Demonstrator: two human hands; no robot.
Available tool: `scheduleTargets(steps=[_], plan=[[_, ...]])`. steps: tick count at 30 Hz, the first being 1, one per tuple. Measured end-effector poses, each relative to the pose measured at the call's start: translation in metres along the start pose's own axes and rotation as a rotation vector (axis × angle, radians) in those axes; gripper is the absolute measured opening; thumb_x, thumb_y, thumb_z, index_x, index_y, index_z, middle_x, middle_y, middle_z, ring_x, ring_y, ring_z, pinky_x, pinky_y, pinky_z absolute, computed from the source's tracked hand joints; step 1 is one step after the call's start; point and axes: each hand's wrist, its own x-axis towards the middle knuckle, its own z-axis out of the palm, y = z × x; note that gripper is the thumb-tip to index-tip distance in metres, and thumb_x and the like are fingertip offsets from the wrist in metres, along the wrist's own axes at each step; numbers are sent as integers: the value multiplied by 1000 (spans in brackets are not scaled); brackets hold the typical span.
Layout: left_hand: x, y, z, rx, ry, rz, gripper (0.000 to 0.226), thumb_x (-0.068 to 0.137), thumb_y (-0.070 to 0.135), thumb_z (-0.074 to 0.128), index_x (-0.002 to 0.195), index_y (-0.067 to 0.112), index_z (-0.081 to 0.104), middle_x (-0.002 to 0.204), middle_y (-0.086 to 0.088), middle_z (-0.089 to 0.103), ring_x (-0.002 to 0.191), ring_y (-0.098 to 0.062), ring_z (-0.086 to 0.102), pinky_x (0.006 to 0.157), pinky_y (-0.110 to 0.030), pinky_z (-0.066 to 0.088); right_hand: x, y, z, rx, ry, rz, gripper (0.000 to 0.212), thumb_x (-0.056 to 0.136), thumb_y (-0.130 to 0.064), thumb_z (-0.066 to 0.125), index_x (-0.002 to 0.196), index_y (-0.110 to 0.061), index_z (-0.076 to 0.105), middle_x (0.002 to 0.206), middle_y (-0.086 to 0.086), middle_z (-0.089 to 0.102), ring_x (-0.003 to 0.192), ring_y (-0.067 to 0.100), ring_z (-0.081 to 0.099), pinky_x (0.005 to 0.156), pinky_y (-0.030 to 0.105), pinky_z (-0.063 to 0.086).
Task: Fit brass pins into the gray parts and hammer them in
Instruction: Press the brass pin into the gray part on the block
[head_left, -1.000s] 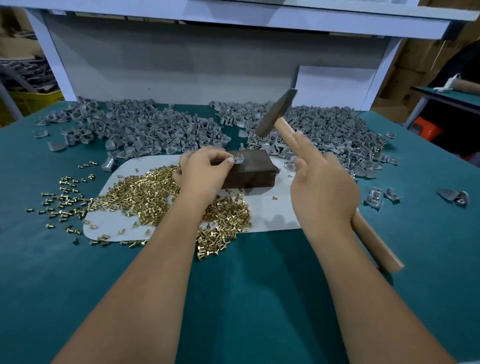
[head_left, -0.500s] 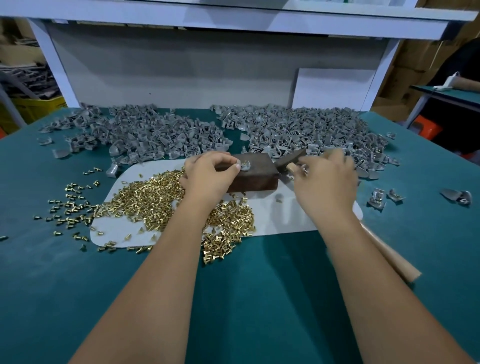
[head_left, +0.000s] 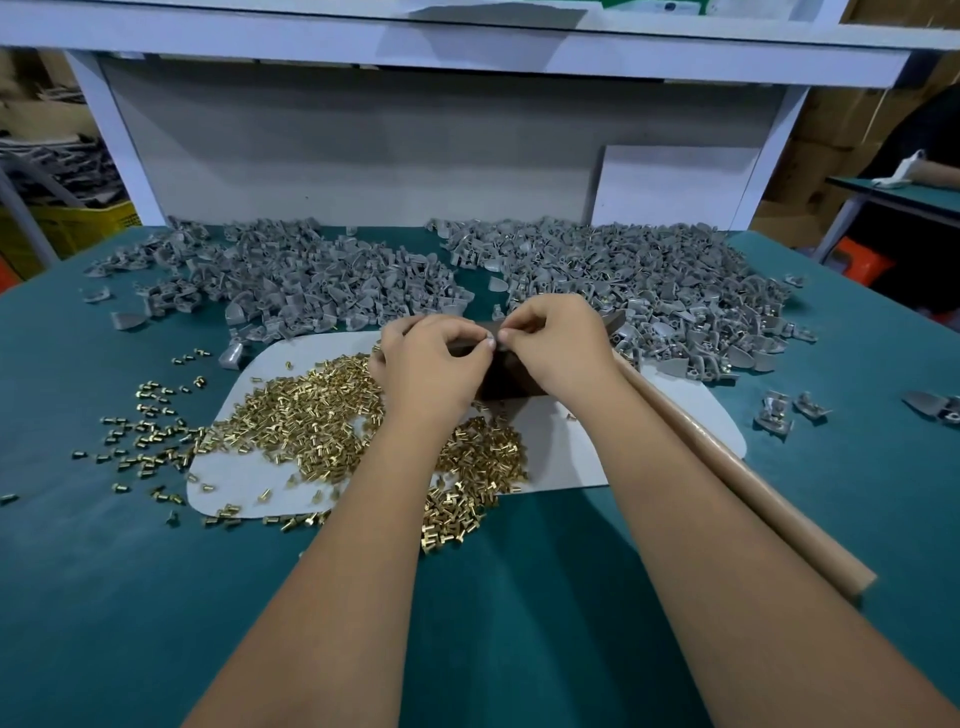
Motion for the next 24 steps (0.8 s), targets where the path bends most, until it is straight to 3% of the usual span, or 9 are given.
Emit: scheduleTargets(steps=[4,8,16,20,24], plan=[[2,-1,1,-10,-4,-2,26,86,41,71,64,50,58,90,31,54,127,-13,31,91,-32,15,-1,-5,5,6,22,34,30,83,-14,68,59,-30,59,67,-9,61,74,15,59,65,25,43],[2,-1,2,-28,5,-18,24,85,40,72,66,49,59,86,32,54,127,-13,31,83,-31,12,-3,-8,10,-37,54,26,26,85,-9,61,64,-25,57,82,6,67,81,23,60,71,30,49],[3,-2,3,-38,-4,-25,10,86,39,71,77,44,68,93,27,58,129,-13,33,88,-35,16,-8,-7,15,-96,105,-21,22,90,-10,58,70,-21,56,90,4,64,95,22,55,77,31,46],[3,-3,4,-33,-1,-38,6,86,38,71,90,37,75,98,25,61,131,-13,36,90,-35,17,-3,-9,13,-106,46,2,23,87,-9,58,69,-23,56,89,8,66,84,24,59,71,30,48],[2,-1,2,-42,-15,-36,6,86,38,70,90,37,75,107,22,65,131,-15,38,94,-38,19,-5,-5,12,-75,35,-28,18,89,-11,59,74,-21,58,91,6,64,90,23,58,79,32,48]])
